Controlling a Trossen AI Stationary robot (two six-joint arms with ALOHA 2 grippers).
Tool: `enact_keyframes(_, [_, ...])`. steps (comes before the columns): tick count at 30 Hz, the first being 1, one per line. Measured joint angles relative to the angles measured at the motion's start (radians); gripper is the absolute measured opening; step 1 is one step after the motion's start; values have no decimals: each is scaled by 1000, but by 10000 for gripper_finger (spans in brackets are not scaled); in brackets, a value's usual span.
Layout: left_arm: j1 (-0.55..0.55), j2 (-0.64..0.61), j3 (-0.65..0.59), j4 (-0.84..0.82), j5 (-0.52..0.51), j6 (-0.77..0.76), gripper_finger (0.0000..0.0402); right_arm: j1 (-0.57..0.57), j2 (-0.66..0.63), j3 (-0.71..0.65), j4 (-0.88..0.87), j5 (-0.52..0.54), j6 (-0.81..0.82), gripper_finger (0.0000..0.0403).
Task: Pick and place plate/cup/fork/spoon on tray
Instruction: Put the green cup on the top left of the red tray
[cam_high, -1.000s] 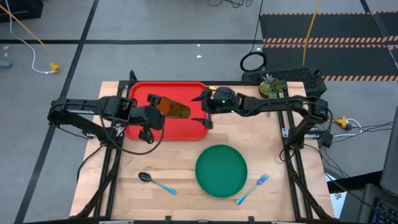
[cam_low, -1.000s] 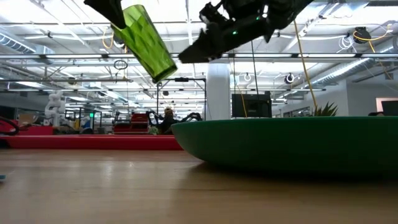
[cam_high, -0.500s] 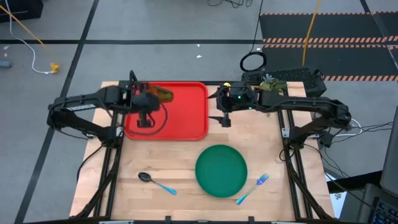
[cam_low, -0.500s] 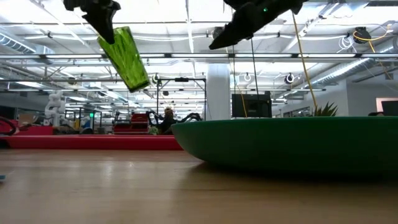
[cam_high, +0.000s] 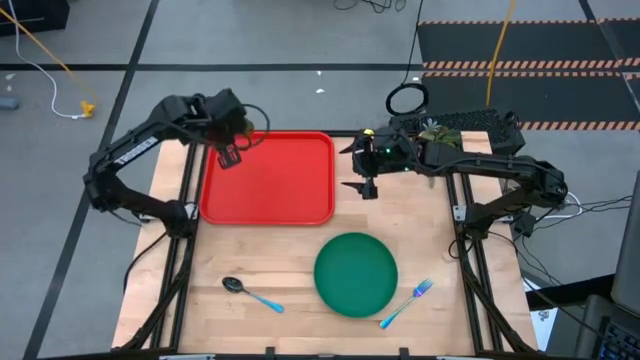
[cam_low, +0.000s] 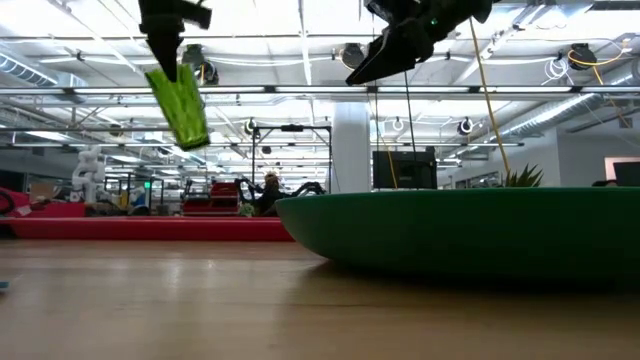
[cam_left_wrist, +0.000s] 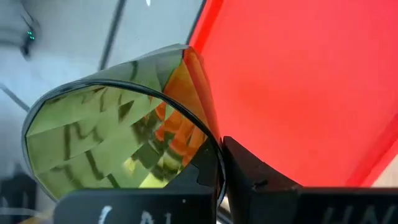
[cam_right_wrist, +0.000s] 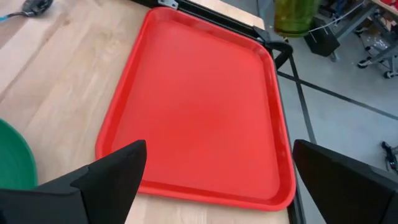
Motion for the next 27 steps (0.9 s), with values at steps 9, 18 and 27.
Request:
enact_keyframes(9, [120, 96, 0, -63, 30, -14, 12, -25, 0, 0, 3, 0, -4, 396])
enact_keyframes(18, [198, 155, 0, -81, 78, -123, 25, -25, 0, 0, 12, 0, -3, 396])
enact_keyframes(27, [249, 165, -85, -49, 81, -145, 33, -25, 0, 0, 19, 0, -3, 396])
